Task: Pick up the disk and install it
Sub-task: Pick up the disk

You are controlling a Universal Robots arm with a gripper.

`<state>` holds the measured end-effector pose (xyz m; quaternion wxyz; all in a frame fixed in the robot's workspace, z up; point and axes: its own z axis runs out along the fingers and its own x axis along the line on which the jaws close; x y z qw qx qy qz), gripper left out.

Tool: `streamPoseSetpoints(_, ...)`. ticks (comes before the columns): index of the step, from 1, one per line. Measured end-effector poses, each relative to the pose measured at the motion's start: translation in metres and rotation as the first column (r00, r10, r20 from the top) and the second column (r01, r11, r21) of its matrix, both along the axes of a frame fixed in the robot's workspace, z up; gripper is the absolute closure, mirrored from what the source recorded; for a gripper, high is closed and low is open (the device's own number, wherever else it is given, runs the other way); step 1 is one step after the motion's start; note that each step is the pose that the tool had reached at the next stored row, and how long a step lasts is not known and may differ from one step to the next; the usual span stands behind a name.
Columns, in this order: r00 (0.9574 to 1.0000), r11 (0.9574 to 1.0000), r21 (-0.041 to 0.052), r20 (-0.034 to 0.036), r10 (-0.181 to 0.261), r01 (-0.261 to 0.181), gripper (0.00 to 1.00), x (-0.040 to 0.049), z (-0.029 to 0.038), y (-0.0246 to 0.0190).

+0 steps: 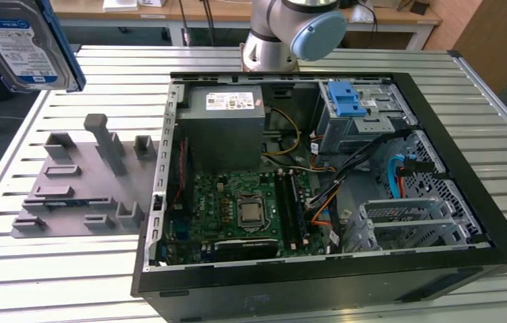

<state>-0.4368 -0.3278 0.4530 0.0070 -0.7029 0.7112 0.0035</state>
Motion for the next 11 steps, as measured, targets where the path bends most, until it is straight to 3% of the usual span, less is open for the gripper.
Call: streamPoseSetpoints(11, 1.0, 1.0, 0.0, 0.0006, 0.0, 0.0, 0.63, 0.0, 0.0228, 0.0)
